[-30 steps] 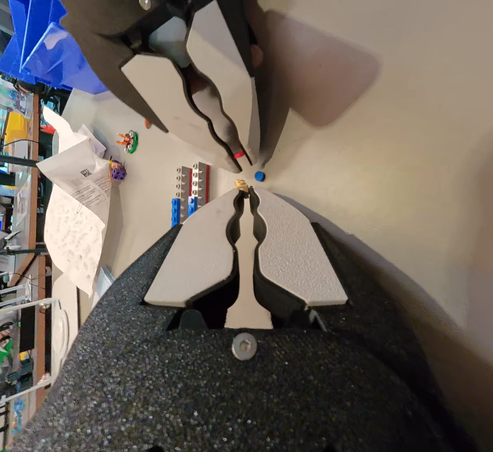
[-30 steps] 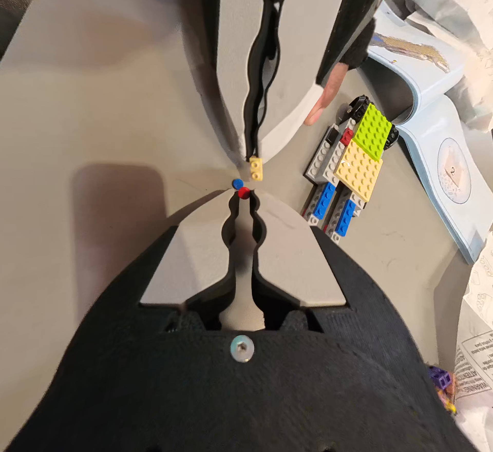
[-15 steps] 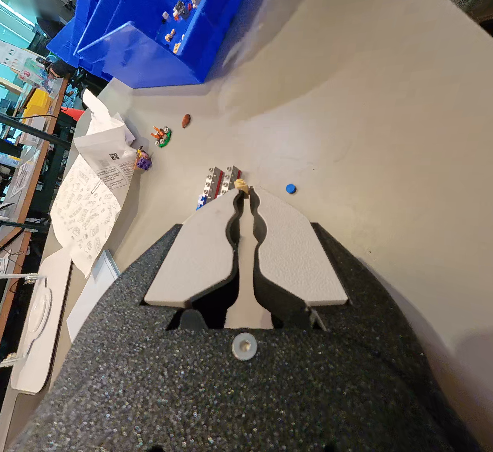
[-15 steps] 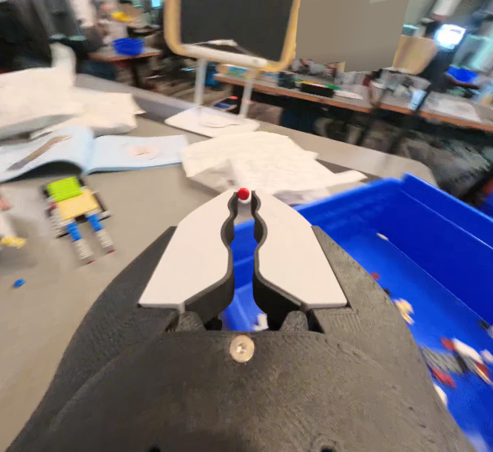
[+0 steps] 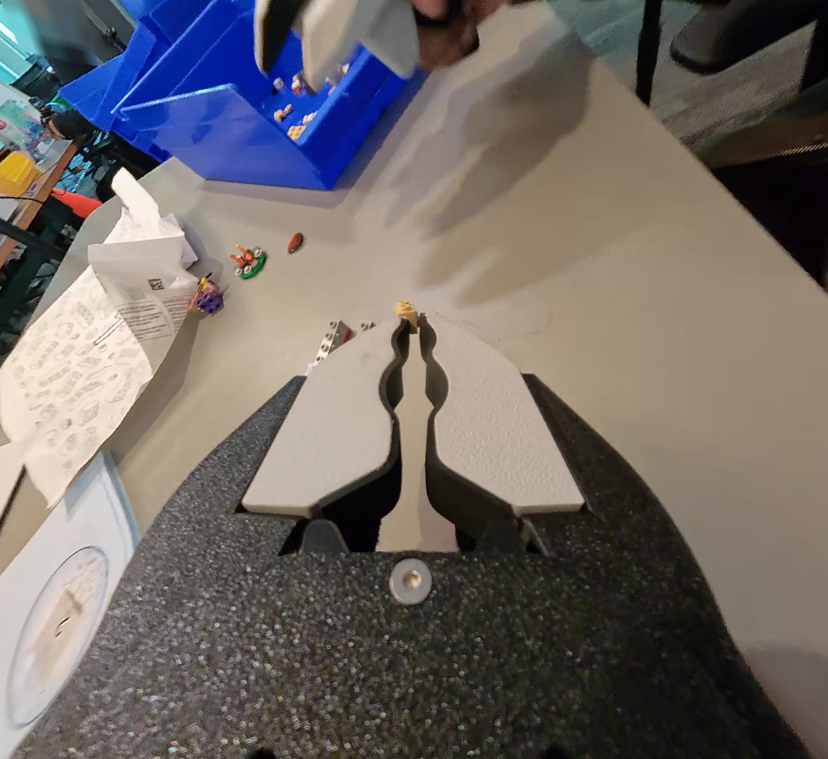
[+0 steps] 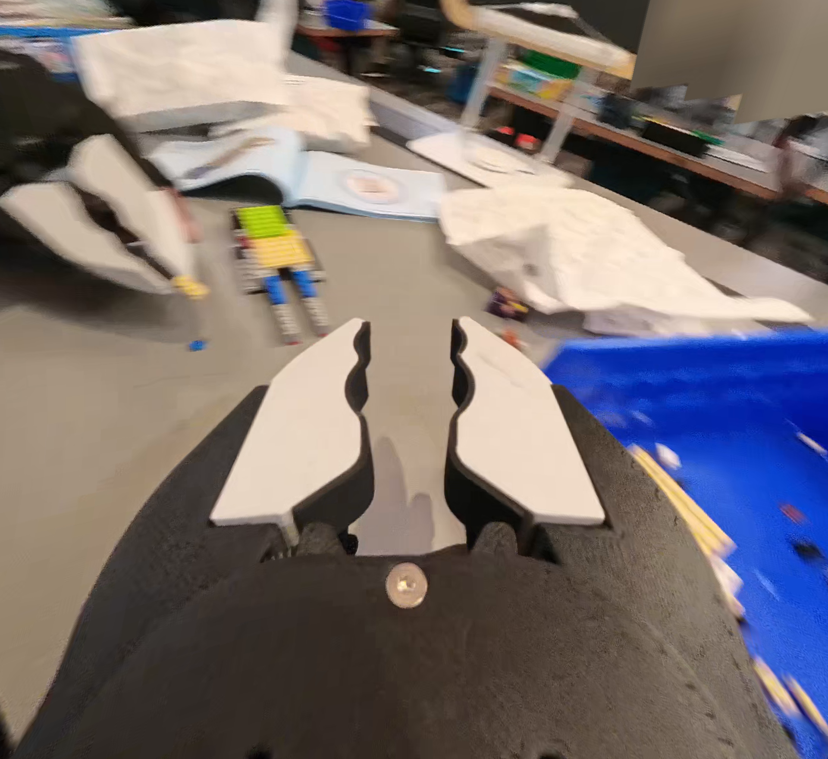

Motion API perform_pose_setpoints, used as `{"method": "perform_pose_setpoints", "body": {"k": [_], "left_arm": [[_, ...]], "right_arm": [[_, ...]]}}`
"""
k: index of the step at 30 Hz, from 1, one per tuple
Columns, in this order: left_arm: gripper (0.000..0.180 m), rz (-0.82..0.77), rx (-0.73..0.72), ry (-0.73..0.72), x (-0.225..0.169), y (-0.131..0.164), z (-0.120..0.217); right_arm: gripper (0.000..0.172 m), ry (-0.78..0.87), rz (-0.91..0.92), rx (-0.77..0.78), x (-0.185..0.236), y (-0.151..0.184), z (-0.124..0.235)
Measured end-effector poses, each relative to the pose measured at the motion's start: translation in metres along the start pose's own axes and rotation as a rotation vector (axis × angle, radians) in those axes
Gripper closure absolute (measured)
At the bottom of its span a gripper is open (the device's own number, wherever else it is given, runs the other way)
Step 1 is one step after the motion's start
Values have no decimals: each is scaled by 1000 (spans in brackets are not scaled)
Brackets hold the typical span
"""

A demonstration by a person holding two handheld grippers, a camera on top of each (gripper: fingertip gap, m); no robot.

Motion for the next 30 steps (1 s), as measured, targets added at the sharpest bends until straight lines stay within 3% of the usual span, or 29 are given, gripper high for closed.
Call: {"method": "perform_pose_setpoints", "body": {"k": [2, 9, 14, 21, 26, 30], "left_arm": [[177, 34, -42, 30, -1, -3, 0], [177, 123, -108, 132, -6, -8, 1], [177, 122, -132, 137, -6, -11, 4], [177, 115, -161, 147, -10, -16, 2], [172, 138, -204, 50, 2, -19, 8], [170, 163, -204, -5, 11, -19, 15]], "right_arm": [[138, -138, 92, -9, 36, -3, -15], [142, -304, 345, 30, 103, 3, -55], [155, -357, 357, 34, 115, 3, -59], [156, -400, 328, 28, 120, 2, -55], [161, -265, 343, 24, 100, -5, -46], [161, 188, 256, 16, 3, -18, -9]]}}
Point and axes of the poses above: each gripper's, where its closed fingertips meet, z back along the fingers, y out of its underside, x = y × z across the jaws, the point moved 5 cm from there along z, back along the fingers, and after that the axes turned 3 degrees about x, right-handed, at the moved point
